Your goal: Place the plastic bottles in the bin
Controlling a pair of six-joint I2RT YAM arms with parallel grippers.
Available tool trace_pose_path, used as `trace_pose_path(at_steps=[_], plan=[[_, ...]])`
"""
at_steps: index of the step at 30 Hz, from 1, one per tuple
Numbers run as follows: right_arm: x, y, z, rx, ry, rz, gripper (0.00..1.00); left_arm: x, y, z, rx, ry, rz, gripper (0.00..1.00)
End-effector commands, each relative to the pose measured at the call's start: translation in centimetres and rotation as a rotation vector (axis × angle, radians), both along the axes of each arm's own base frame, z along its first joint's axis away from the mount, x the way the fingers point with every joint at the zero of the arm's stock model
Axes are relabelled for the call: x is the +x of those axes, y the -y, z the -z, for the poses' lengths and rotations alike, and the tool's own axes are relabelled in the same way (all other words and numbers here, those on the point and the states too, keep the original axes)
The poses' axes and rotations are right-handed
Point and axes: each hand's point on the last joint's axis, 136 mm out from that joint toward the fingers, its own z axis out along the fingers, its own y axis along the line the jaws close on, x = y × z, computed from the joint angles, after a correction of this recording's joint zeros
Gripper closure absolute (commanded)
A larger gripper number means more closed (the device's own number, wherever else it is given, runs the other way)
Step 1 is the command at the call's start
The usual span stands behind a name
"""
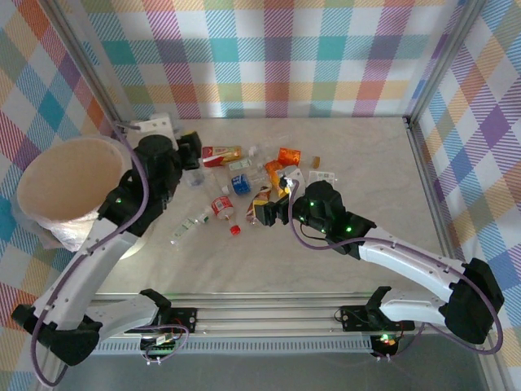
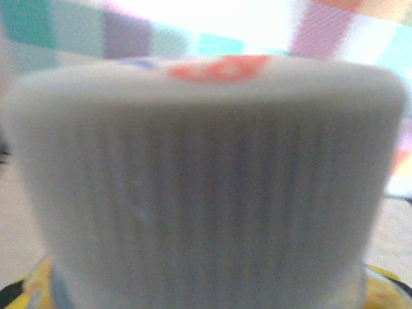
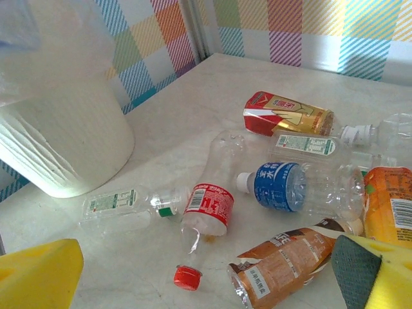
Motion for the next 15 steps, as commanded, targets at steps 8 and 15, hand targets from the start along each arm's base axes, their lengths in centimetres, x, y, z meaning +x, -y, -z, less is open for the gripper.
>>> trace_pose_path(at_steps=[8, 15], plan=[[0.3, 0.9, -0.9, 0.001, 0.038, 0.043, 0.0, -4.1, -13.5, -3.6, 0.12, 0.056, -0.471, 0.58], [0.2, 1.5, -0.7, -0.006, 0.036, 0.058, 0.0, -5.0, -19.2, -3.5, 0.103, 0.023, -0.655, 0.57]])
